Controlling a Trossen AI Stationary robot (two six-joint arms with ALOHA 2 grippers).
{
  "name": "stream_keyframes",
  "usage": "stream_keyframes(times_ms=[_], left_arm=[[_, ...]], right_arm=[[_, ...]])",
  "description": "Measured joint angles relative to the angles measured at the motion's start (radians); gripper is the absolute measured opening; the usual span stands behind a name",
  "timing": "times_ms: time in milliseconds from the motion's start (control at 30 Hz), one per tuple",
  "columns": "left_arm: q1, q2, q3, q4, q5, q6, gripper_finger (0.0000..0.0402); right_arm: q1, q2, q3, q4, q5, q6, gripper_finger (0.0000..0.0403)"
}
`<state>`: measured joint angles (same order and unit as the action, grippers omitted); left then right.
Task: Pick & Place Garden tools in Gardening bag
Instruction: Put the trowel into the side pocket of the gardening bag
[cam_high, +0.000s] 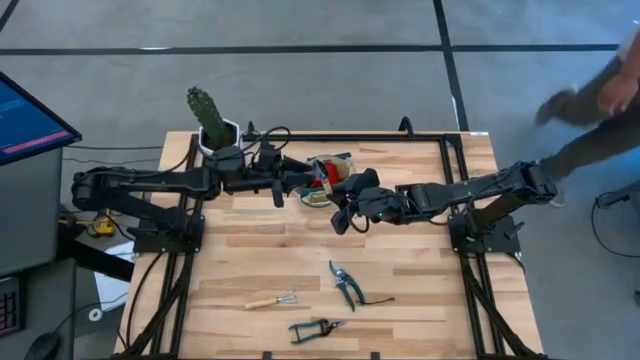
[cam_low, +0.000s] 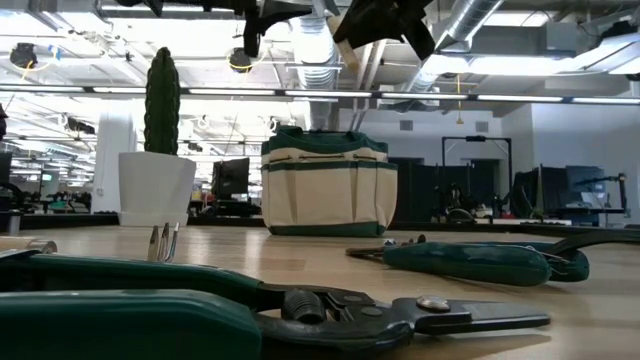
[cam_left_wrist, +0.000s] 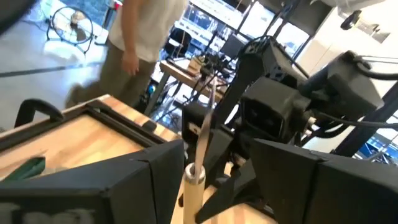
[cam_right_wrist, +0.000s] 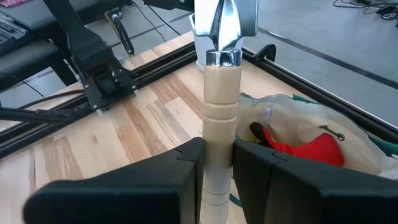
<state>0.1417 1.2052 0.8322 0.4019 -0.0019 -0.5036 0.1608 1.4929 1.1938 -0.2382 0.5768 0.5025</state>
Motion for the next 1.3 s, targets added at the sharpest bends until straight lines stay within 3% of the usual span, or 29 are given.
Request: stream_keyframes(times_ms=[433,667,1300], left_arm=[[0.001,0.042,0.0,0.021,-0.062,0.032,0.0173],[-0.006,0.107,0.0,0.123,-0.062,0.032,0.0172],[-0.002,0.097,0.001,0.14,-0.1,0.036,0.0172]], right_arm=[[0.003,0.0,0.0,0.003,-0.046,0.031,0.0053],[0.002,-0.001,0.0,0.003,-0.054,0.031,0.0053],[0.001,-0.001,0.0,-0.002,-0.054,0.03,0.0053]])
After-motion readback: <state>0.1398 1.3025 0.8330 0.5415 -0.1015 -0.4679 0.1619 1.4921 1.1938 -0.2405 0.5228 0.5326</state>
